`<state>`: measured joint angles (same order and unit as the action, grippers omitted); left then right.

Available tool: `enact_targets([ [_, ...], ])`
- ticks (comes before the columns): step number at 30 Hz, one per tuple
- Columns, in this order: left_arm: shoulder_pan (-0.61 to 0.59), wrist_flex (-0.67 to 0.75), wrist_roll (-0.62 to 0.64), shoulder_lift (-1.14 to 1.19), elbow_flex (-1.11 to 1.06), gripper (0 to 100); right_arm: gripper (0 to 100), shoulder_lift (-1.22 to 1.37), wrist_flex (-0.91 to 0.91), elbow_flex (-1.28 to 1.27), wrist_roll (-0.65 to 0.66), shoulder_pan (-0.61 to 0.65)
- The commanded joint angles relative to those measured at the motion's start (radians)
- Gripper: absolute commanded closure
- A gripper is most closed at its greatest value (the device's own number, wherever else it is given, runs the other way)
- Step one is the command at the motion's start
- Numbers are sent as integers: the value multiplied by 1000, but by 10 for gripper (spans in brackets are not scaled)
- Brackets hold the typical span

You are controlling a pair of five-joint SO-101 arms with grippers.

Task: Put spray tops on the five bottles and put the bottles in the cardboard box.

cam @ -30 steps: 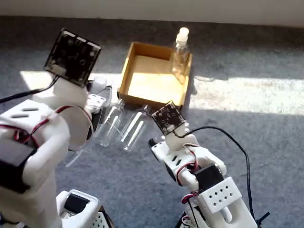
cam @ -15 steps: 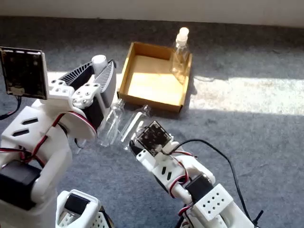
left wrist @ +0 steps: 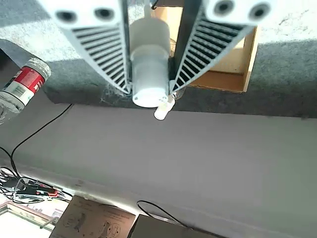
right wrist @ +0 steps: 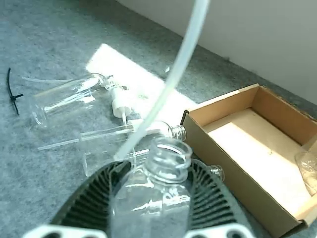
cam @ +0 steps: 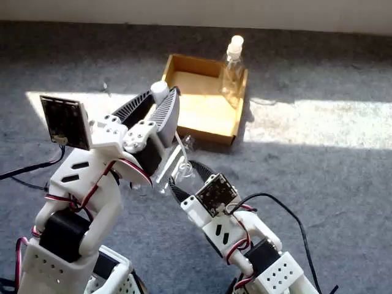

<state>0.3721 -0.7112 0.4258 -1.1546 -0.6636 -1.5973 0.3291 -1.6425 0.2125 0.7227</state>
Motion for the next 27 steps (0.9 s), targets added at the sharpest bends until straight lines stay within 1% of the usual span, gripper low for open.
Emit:
enact_targets([
  [1, 10, 32, 9, -8, 2, 947, 995, -16, -25, 7, -8, -12],
  [10, -1, 176, 6, -2, -1, 947, 995, -22, 10, 7, -8, 12],
  [12, -22, 203, 5, -2, -15, 947, 995, -24, 10, 7, -8, 13],
  [15, -62, 270, -41, -1, -61, 947, 995, -24, 10, 7, -8, 10],
  [17, -71, 304, -49, -1, -102, 947, 995, -24, 10, 8, -8, 12],
  [27, -65, 316, -49, -2, -173, 947, 995, -24, 10, 15, -8, 10],
])
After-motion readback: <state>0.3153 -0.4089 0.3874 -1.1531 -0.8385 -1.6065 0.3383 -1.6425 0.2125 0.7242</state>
